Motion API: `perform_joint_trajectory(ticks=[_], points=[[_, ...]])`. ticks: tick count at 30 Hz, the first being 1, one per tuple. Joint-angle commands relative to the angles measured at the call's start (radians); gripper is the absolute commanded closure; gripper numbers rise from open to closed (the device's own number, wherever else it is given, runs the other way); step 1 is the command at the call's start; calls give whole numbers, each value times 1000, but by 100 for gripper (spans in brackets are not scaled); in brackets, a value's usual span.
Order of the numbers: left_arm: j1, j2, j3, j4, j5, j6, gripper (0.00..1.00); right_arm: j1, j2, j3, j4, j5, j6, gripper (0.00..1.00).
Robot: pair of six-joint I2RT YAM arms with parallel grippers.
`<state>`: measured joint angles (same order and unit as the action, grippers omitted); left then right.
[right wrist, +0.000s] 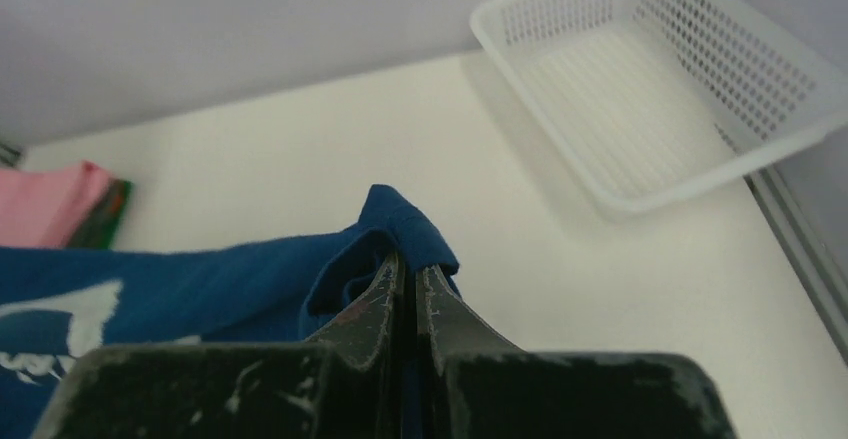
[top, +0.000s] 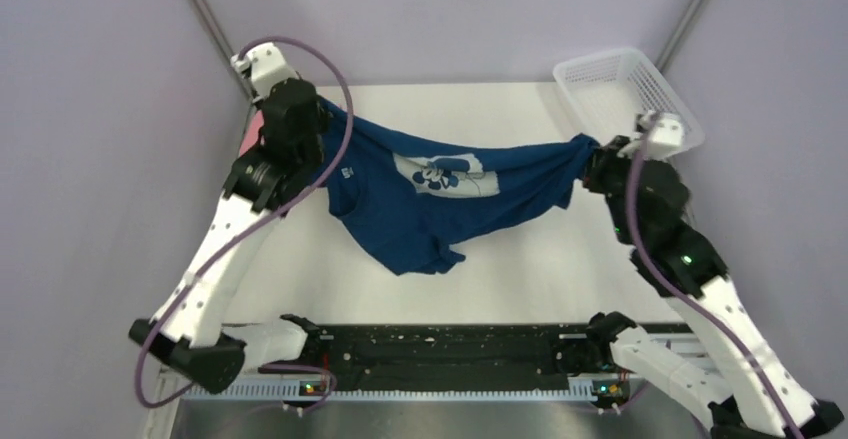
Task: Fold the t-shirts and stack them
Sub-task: Flatten out the tshirt
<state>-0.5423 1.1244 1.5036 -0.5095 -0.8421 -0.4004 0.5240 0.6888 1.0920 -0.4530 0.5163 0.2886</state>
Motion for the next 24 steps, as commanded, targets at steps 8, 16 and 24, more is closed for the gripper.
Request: perform_joint_trajectory(ticks=[8, 16, 24], points=[[309, 679, 334, 140, 418, -20, 100, -347, 438, -216, 432, -248, 35, 100], [337, 960, 626, 103, 528, -12, 100, -375, 672, -197, 680, -276, -101, 100], [340, 1090, 606, 200, 587, -6, 100, -394, 820, -173, 680, -248, -93, 93]])
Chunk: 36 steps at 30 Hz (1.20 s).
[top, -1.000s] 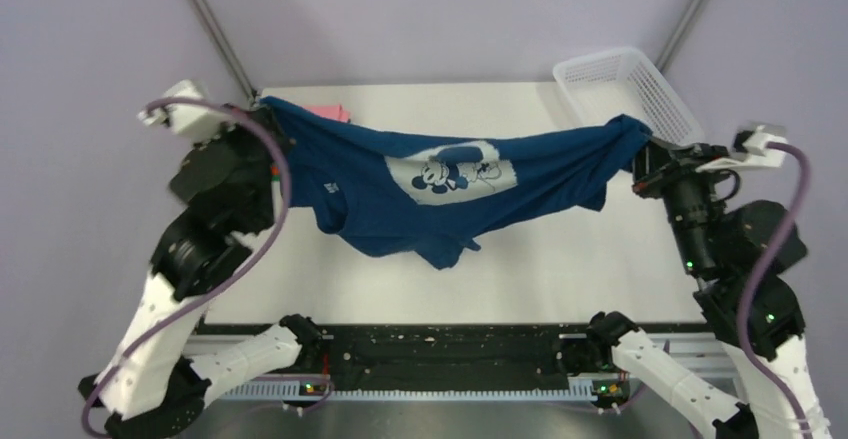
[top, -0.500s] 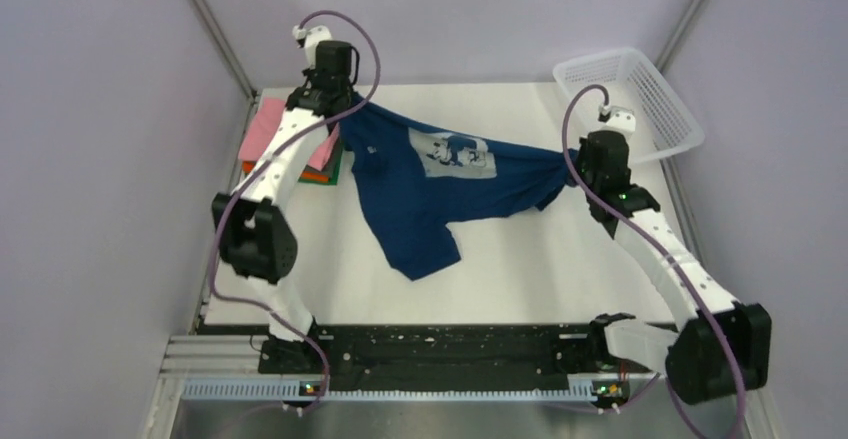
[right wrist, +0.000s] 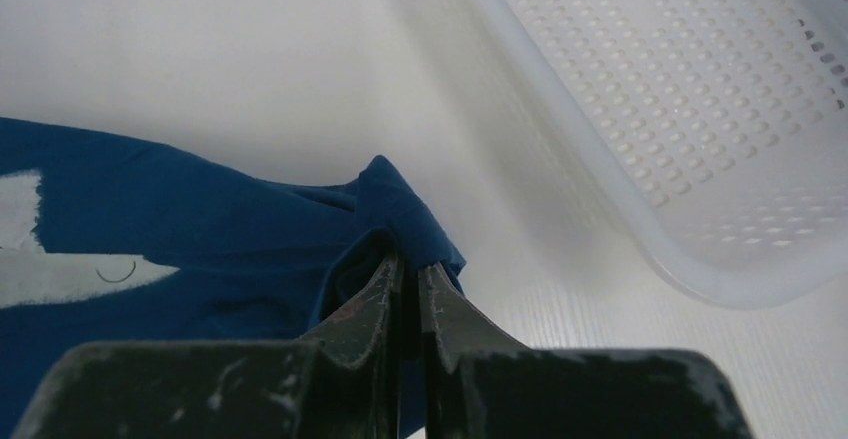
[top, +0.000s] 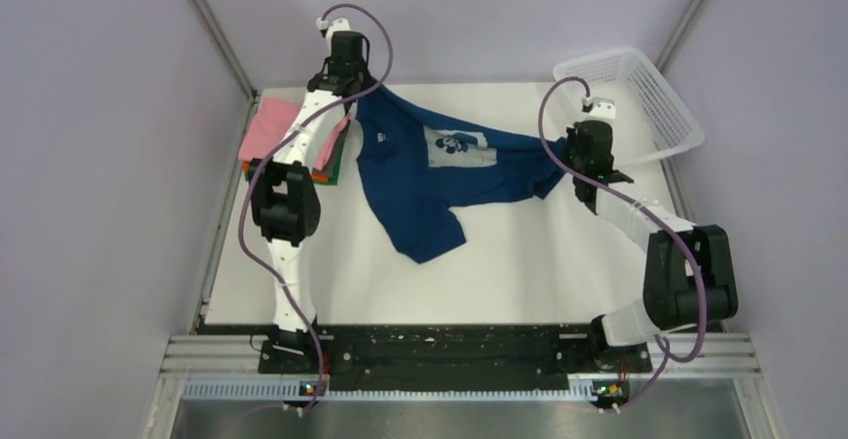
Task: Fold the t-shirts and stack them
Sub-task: Flatten out the tshirt
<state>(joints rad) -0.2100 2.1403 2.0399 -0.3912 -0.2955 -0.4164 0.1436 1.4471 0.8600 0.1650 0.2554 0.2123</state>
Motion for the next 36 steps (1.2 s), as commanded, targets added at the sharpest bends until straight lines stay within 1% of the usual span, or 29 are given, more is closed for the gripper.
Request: perform_joint_trajectory(ticks=[1, 3, 4, 5, 6, 7, 8, 9, 11, 12, 14, 15, 17, 19, 21, 24, 26, 28, 30, 34, 36], points=[[8, 111, 103, 77, 47, 9, 100, -17, 82, 69, 53, 28, -17, 90], [8, 178, 178, 49, 57, -1, 100, -21, 116, 95, 15, 66, -15, 79], [8, 204, 229, 23, 66, -4, 96, -24, 129, 115, -11, 108, -5, 65], [8, 226, 250, 1, 75, -7, 80, -26, 136, 132, -48, 144, 15, 53], [8, 237, 283, -20, 87, -12, 59, -27, 133, 141, -81, 161, 31, 45], [8, 237, 295, -47, 100, -15, 29, -27, 121, 150, -112, 186, 40, 40], [8, 223, 296, -76, 115, -14, 7, -28, 99, 151, -137, 194, 42, 37], [6, 197, 284, -103, 118, -11, 2, -28, 56, 146, -157, 197, 46, 33], [5, 113, 210, -134, 94, -21, 1, -27, -23, 126, -213, 197, 67, 25], [4, 57, 144, -132, 91, -26, 1, -28, -66, 111, -234, 192, 81, 19], [2, -73, -5, -118, 112, -49, 1, -27, -156, 62, -249, 155, 108, 3], [-3, -140, -92, -100, 136, -62, 1, -27, -195, 39, -254, 126, 112, 1], [-22, -263, -254, -69, 197, -67, 1, -28, -271, -4, -282, 81, 121, 1], [-65, -366, -383, -89, 219, -62, 1, -28, -331, -34, -330, 36, 121, 1], [-143, -462, -514, -121, 165, -49, 1, -27, -381, -64, -394, 2, 126, 1], [-304, -571, -700, -161, 39, -49, 1, -28, -449, -111, -445, -8, 126, 1], [-382, -627, -796, -185, 39, -88, 1, -28, -488, -136, -457, -3, 131, 1], [-422, -642, -887, -205, 92, -159, 1, -28, -520, -155, -460, -20, 142, 1], [-453, -630, -949, -198, 133, -201, 4, -27, -542, -168, -459, -51, 145, 1], [-502, -546, -962, -248, 168, -257, 11, -28, -560, -179, -474, -50, 137, 1], [-508, -526, -989, -229, 200, -291, 14, -28, -564, -184, -485, -41, 135, 1]])
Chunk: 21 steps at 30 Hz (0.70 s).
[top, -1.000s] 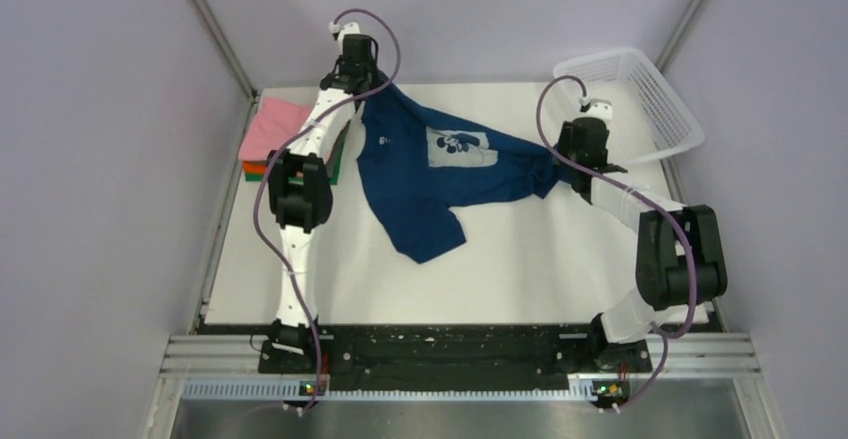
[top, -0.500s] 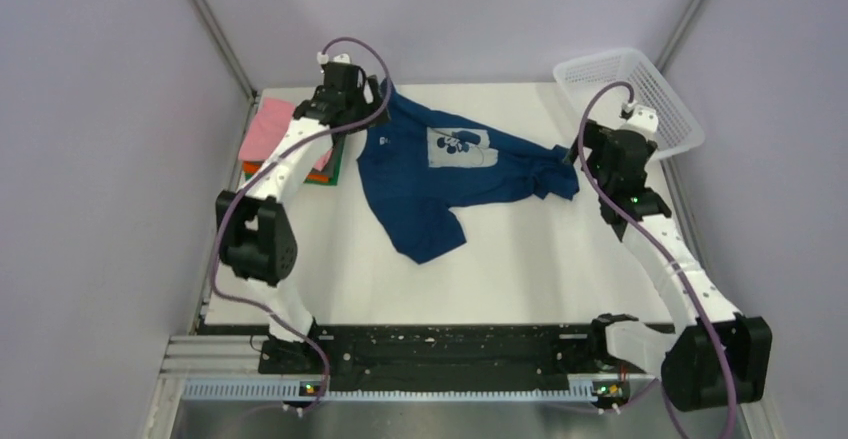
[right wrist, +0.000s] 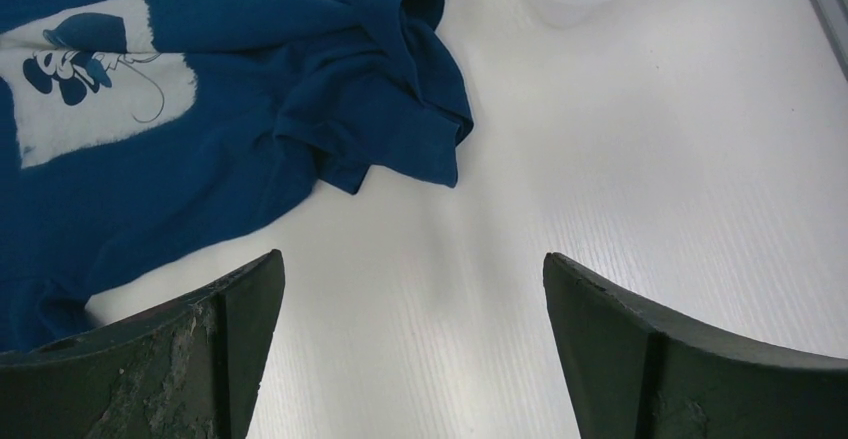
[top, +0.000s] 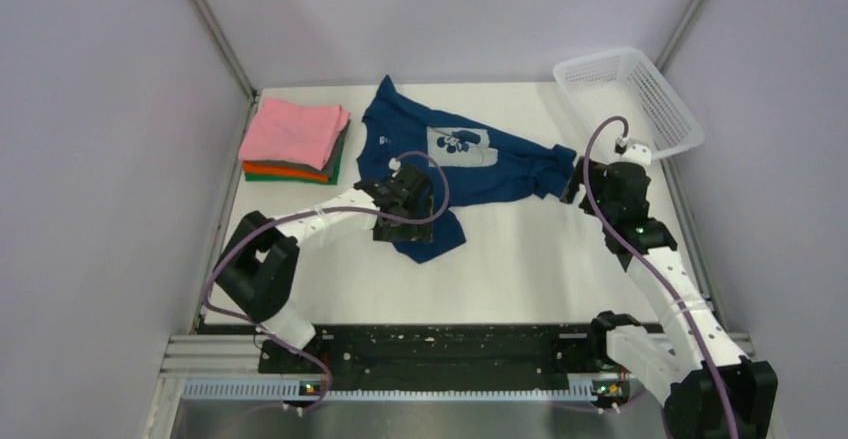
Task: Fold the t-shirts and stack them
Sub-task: Flatten out the tshirt
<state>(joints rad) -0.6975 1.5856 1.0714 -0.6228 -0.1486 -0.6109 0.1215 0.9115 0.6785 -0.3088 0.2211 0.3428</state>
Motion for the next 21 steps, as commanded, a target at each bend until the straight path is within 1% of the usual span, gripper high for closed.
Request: perform_joint_trajectory(ticks=[1, 6, 9, 11, 12, 14, 16, 17, 19, 20, 21], points=[[-25, 33, -41, 22, 69, -107, 15, -5, -30, -7, -12, -3, 5, 1], [-61, 42, -82, 76, 85, -161, 15, -5, -15, -10, -3, -7, 6, 1], [-78, 85, -63, 51, 44, -184, 18, -5, -1, -11, -2, -10, 8, 1], [-80, 128, -56, 45, 21, -202, 22, -5, 3, -14, -1, -9, 9, 1], [-80, 146, -58, 51, 10, -216, 26, -5, 3, -15, -2, -7, 8, 1], [-79, 182, -55, 53, -3, -230, 32, -5, 3, -15, -2, 0, 7, 1], [-79, 209, -53, 66, -4, -239, 45, -5, 5, -16, -2, 6, 7, 1], [-79, 218, -53, 70, -8, -244, 56, -5, 6, -16, -3, 9, 6, 1], [-76, 226, -53, 58, -49, -264, 97, -5, 9, -17, -2, 12, 6, 1], [-68, 223, -54, 44, -77, -276, 100, -5, 13, -17, -2, 12, 7, 1], [-61, 208, -58, 31, -93, -284, 100, -6, 14, -17, -3, 11, 6, 1]])
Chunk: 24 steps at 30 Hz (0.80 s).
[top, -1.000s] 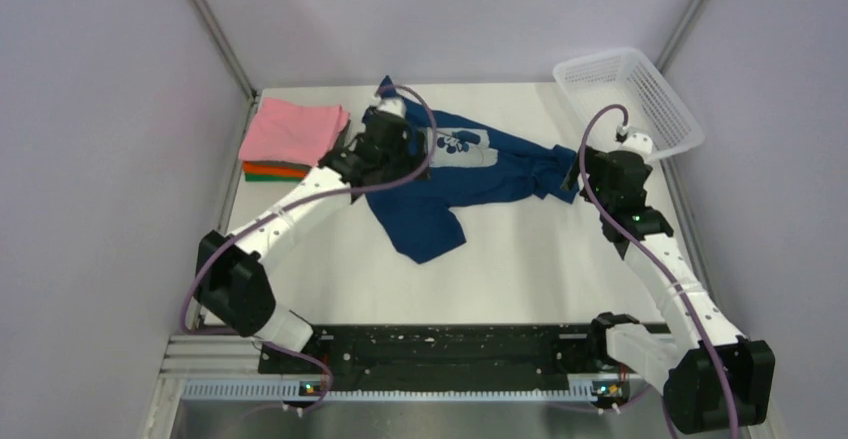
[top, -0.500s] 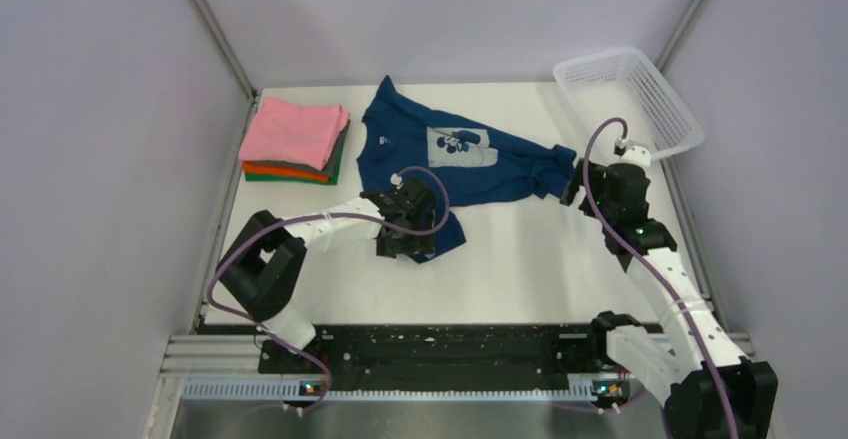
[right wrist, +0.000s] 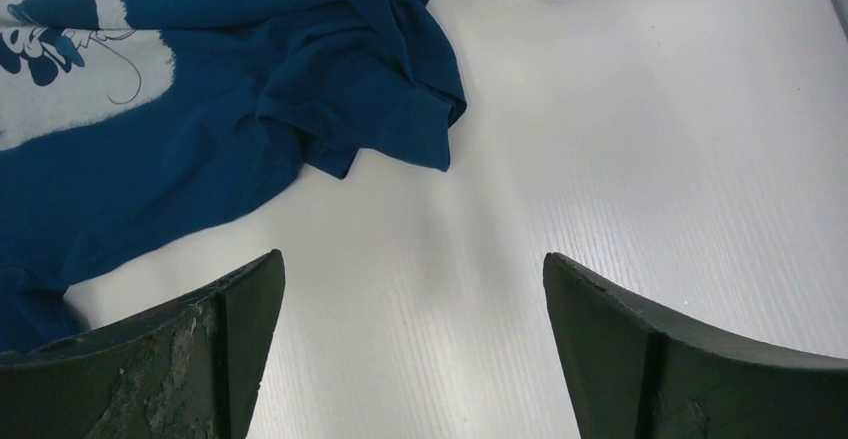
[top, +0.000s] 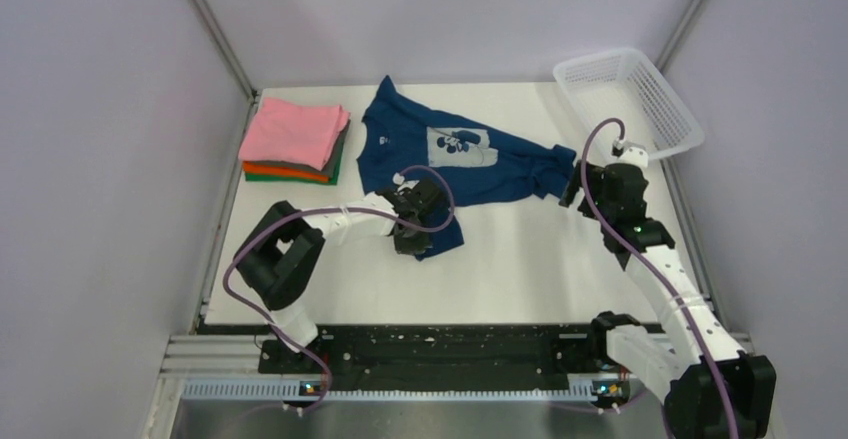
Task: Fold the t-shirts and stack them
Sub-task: Flatten out the tshirt
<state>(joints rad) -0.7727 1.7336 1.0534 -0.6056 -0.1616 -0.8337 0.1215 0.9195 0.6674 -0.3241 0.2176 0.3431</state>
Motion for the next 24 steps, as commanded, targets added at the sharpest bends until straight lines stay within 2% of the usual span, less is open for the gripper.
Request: perform_joint_trajectory(ticks=[1, 3, 9, 15, 19, 24], points=[[22, 40, -50, 1, -98, -69, 100, -6, 9, -4, 10, 15, 4, 1], [33, -36, -86, -29, -152, -86, 100, -5, 13, 1, 0, 13, 5, 1], [80, -373, -202, -266, -337, -161, 100, -5, 33, 22, -59, -27, 18, 2], [171, -650, -298, -365, -406, -164, 100, -5, 60, 38, -135, -64, 54, 4], [200, -724, -328, -297, -338, -111, 100, 2, 105, 12, -144, -185, 70, 9], [200, -709, -325, -266, -304, -105, 100, 20, 151, -18, -187, -143, 96, 17]])
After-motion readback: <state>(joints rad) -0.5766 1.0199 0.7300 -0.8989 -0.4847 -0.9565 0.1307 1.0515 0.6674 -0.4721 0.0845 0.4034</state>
